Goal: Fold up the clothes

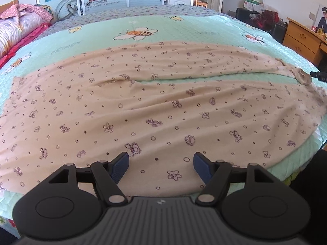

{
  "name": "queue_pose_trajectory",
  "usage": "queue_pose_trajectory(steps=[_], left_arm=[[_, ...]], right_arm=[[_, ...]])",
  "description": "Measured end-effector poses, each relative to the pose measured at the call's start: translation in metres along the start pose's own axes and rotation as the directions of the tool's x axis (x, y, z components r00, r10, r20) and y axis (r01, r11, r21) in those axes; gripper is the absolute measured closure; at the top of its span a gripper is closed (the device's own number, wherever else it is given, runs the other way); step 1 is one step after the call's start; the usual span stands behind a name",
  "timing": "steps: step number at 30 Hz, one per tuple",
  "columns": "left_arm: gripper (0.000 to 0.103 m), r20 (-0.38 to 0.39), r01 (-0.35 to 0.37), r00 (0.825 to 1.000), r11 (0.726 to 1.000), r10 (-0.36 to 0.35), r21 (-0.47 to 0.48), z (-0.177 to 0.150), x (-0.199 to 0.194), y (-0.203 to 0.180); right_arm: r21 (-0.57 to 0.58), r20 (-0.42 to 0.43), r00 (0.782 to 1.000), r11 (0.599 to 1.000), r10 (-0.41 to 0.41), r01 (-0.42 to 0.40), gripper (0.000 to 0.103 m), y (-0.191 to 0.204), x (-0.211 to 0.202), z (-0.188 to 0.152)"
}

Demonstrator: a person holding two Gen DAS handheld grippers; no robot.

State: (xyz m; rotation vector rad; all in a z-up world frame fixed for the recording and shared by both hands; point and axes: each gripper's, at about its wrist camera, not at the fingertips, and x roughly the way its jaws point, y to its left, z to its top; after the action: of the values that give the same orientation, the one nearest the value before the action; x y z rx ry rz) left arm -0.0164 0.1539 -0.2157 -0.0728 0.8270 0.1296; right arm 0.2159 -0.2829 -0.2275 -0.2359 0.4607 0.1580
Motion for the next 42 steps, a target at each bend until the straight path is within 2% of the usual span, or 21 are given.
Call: queue_pose_trajectory(steps=[5,10,14,15,16,17,18,19,20,21,22,23,25,28,30,31,32,33,36,39,42], left_arm=[[0.031,0.003,0.008,1.0,1.0,-0.008,0.021,0.0,-0.001,-0.006],[0.031,0.004,-0.002,1.0,1.0,0.002,0.008,0.001,-0.002,-0.002],[0.031,-0.004,0.0,1.0,1.0,0.0,0.01,0.0,0.0,-0.004],[0.031,-0.005,0.001,1.0,1.0,-0.001,0.011,0.0,0.001,-0.005],[0.031,-0.005,0.002,1.0,1.0,-0.002,0.012,0.0,0.001,-0.005],[0.031,-0.005,0.002,1.0,1.0,-0.002,0.009,-0.001,0.001,-0.004],[0.031,-0.005,0.002,1.0,1.0,-0.002,0.006,-0.001,0.001,-0.004],[0.031,-0.005,0.001,1.0,1.0,-0.001,0.002,-0.001,0.001,-0.003],[0.031,-0.006,0.002,1.0,1.0,-0.002,0.0,-0.001,0.002,-0.002],[0.031,-0.008,0.002,1.0,1.0,-0.002,-0.002,-0.002,0.003,-0.001],[0.031,-0.009,0.003,1.0,1.0,-0.003,-0.002,-0.002,0.003,-0.001],[0.031,-0.01,0.003,1.0,1.0,-0.003,-0.002,-0.003,0.004,-0.001],[0.031,-0.011,0.003,1.0,1.0,-0.003,-0.002,-0.003,0.004,-0.002],[0.031,-0.012,0.001,1.0,1.0,-0.001,0.002,-0.003,0.004,-0.002],[0.031,-0.013,-0.002,1.0,1.0,0.002,0.004,-0.002,0.003,-0.003],[0.031,-0.013,-0.003,1.0,1.0,0.003,0.005,-0.002,0.003,-0.003],[0.031,-0.014,-0.004,1.0,1.0,0.004,0.006,-0.002,0.003,-0.003],[0.031,-0.014,-0.005,1.0,1.0,0.005,0.007,-0.002,0.004,-0.004],[0.031,-0.016,-0.007,1.0,1.0,0.008,0.01,-0.003,0.005,-0.005],[0.031,-0.018,-0.009,1.0,1.0,0.009,0.013,-0.002,0.005,-0.005],[0.031,-0.02,-0.009,1.0,1.0,0.01,0.014,-0.002,0.005,-0.005]], right_arm=[[-0.28,-0.088,0.995,0.96,-0.036,0.01,0.06,0.016,0.02,0.005],[-0.555,-0.062,0.988,0.827,-0.144,0.086,0.06,0.047,0.043,0.005],[-0.685,-0.033,0.983,0.721,-0.179,0.108,0.06,0.058,0.058,0.001],[-0.696,-0.031,0.985,0.71,-0.171,0.101,0.062,0.059,0.06,0.001],[-0.685,-0.04,0.986,0.723,-0.161,0.09,0.065,0.057,0.062,0.003],[-0.625,-0.05,0.988,0.776,-0.149,0.085,0.086,0.049,0.062,0.009],[-0.474,-0.067,0.989,0.876,-0.133,0.085,0.101,0.03,0.06,0.019],[-0.307,-0.081,0.99,0.948,-0.114,0.084,0.101,0.012,0.058,0.029],[-0.116,-0.093,0.992,0.99,-0.09,0.079,0.101,-0.01,0.055,0.038],[0.121,-0.107,0.993,0.99,-0.053,0.066,0.101,-0.039,0.053,0.038],[0.33,-0.121,0.993,0.943,-0.004,0.044,0.101,-0.064,0.052,0.031],[0.471,-0.131,0.99,0.882,0.056,0.012,0.101,-0.082,0.054,0.021],[0.547,-0.141,0.981,0.836,0.131,-0.033,0.099,-0.095,0.057,0.006],[0.363,-0.14,0.986,0.931,0.086,-0.03,0.089,-0.083,0.05,0.008],[0.111,-0.128,0.991,0.994,0.036,-0.021,0.062,-0.065,0.047,0.008],[-0.018,-0.118,0.993,1.0,0.012,-0.014,0.054,-0.056,0.045,0.008],[-0.148,-0.104,0.995,0.989,-0.01,-0.005,0.052,-0.046,0.043,0.008],[-0.279,-0.089,0.996,0.96,-0.032,0.006,0.052,-0.037,0.042,0.007],[-0.6,-0.059,0.996,0.799,-0.068,0.019,0.051,-0.013,0.04,-0.011],[-0.742,-0.013,0.999,0.67,-0.039,0.016,0.051,-0.002,0.032,-0.024],[-0.835,0.058,0.998,0.548,-0.019,0.058,0.051,0.01,0.025,-0.03]])
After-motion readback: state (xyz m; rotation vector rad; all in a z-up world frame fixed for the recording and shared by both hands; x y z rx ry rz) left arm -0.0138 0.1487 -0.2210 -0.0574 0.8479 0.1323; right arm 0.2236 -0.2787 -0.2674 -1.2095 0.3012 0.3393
